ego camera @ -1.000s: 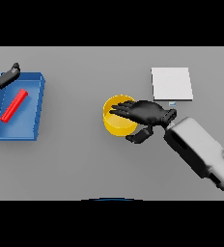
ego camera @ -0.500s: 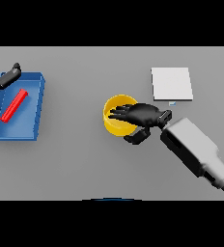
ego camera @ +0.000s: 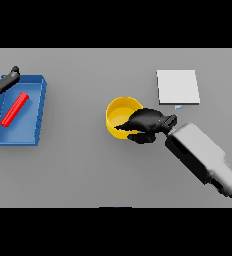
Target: Pick up the red beaker and tilt it to pour out 1 green nut into yellow bowl. Pick up the yellow bowl and place it on the metallic measuring scale.
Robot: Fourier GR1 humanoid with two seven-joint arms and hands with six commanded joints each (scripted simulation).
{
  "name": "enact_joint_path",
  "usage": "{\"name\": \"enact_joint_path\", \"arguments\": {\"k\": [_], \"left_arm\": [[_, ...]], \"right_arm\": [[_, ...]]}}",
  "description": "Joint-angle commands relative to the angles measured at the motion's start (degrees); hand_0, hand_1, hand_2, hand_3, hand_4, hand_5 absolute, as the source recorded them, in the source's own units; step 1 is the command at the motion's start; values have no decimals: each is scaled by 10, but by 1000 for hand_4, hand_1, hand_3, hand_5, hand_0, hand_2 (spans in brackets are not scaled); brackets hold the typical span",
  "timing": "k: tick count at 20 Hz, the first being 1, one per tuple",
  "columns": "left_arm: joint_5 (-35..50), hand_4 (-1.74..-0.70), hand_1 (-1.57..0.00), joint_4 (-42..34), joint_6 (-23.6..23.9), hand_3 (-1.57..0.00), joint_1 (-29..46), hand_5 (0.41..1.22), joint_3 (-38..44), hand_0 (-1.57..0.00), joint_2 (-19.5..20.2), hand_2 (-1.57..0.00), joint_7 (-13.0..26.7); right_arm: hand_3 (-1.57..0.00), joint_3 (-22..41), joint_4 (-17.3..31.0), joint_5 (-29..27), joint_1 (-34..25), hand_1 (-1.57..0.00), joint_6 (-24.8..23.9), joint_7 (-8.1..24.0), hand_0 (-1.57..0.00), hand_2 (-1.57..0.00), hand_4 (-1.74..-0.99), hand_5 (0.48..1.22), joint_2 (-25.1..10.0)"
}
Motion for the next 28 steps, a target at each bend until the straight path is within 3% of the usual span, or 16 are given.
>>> {"name": "enact_joint_path", "arguments": {"k": [1, 6, 9, 10, 15, 18, 21, 22, 23, 25, 28], "left_arm": [[0, -793, 1, -3, 0, 1, -2, 736, -2, 1, -3, 1, 2], [-4, -790, 1, -3, 3, 1, -3, 727, -8, 1, -7, 1, 0], [-5, -785, 1, 6, 4, 1, -11, 726, -3, 1, -4, 1, 9], [-6, -783, 1, 10, 3, 1, -10, 727, -2, 1, 1, 1, 3], [-4, -793, 1, 5, 6, 1, -6, 737, -2, 1, 0, 1, -8], [-3, -800, 1, 6, 6, 1, -11, 737, 2, 1, 5, 1, -10], [-2, -795, 1, 3, 3, 1, -13, 747, 1, 1, 4, 1, -6], [-1, -794, 1, 5, 1, 1, -15, 748, 0, 1, 4, 1, -6], [-4, -790, 1, 8, 1, 1, -12, 751, 1, 1, 8, 1, -5], [-1, -788, 1, -3, 0, 1, -10, 754, 0, 1, 5, 1, -5], [2, -803, 1, 9, 2, 1, -16, 755, 5, 1, 4, 1, -3]], "right_arm": [[-1030, 2, 6, 0, -4, -1081, 0, -3, -1166, -1069, -1594, 1148, 0], [-1153, -1, -9, -7, -11, -1411, 19, 22, -1438, -1406, -1683, 1197, -11], [-1307, -10, -33, -20, -10, -1489, 27, 24, -1503, -1487, -1705, 1209, -24], [-1350, -15, -46, -28, -13, -1505, 35, 38, -1517, -1504, -1711, 1211, -26], [-1302, -32, -81, -53, -27, -1549, 64, 58, -1553, -1549, -1721, 1218, -55], [-1353, -34, -67, -56, -50, -1551, 72, 78, -1562, -1559, -1724, 1218, -45], [-1269, -50, -58, -64, -63, -1561, 69, 78, -1566, -1565, -1723, 1219, -62], [-1279, -52, -56, -59, -66, -1535, 62, 86, -1471, -1566, -1723, 1220, -68], [-1301, -55, -50, -58, -67, -1542, 57, 80, -1490, -1567, -1723, 1220, -77], [-1341, -65, -25, -55, -80, -1552, 47, 100, -1519, -1568, -1724, 1220, -82], [-1417, -74, 9, -50, -100, -1561, 23, 84, -1544, -1570, -1726, 1221, -95]]}}
